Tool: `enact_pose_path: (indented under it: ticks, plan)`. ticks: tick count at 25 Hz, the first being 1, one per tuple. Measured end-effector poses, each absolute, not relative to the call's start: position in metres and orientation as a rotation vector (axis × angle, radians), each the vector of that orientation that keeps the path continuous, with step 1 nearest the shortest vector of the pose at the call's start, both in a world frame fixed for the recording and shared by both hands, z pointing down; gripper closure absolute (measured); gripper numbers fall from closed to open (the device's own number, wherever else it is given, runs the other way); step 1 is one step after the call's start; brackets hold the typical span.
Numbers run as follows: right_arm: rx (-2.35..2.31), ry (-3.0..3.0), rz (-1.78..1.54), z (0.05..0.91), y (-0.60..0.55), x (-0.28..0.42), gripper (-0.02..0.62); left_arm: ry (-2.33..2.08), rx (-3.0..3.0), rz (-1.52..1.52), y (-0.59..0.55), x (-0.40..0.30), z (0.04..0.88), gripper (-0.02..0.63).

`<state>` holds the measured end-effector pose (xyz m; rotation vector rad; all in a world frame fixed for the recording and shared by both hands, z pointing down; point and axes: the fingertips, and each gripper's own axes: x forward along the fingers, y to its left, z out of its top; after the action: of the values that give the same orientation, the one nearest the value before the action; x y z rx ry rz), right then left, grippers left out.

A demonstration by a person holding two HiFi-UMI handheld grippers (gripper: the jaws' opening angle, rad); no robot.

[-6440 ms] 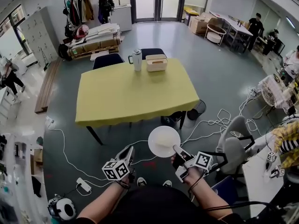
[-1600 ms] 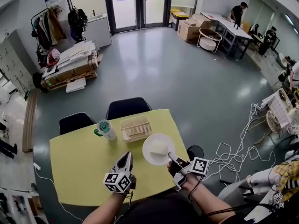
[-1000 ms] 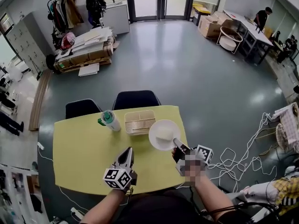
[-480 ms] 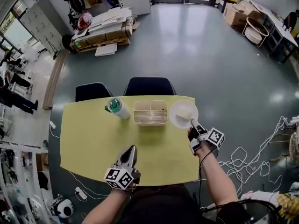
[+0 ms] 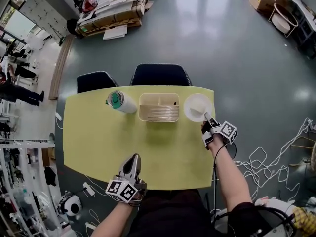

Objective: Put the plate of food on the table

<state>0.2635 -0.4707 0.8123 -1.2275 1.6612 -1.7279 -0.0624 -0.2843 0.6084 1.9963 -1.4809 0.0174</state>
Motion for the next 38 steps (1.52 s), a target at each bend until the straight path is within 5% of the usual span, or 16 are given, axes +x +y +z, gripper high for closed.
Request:
enact_pose_path:
  ticks: [38]
  plan:
    - [-1.623,1.635,-1.803,0.875,-0.493,0.268,0.551,-1.546,1.806,0.051,-0.274,-0.081,0.658,0.597]
